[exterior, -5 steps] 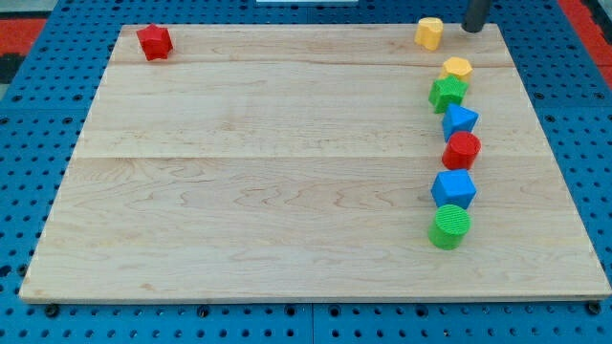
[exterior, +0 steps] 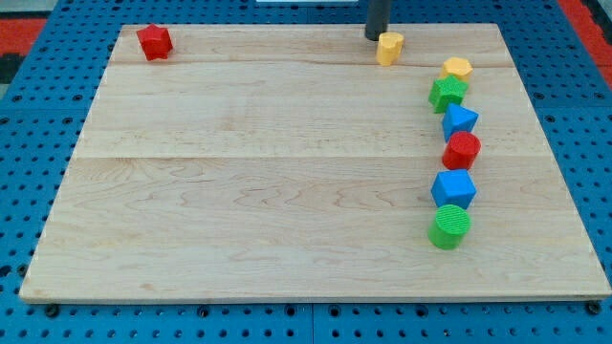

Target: Place the yellow heart above the yellow hexagon

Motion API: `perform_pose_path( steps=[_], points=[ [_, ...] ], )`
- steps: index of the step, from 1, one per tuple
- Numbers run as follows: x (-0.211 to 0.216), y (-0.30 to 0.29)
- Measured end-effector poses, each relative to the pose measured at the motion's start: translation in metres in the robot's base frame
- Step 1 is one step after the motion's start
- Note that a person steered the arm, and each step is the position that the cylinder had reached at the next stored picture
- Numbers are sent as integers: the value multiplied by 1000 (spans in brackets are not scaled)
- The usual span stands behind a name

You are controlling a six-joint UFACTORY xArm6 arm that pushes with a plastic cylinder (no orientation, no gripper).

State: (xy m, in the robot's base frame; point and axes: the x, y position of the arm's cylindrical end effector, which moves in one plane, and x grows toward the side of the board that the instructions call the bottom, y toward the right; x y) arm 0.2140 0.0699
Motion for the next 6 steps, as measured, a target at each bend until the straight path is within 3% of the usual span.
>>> perform_pose_path(
  steps=[1,2,4,6],
  points=[
    [18,-7],
    [37,52],
    [42,62],
    [42,111]
  ],
)
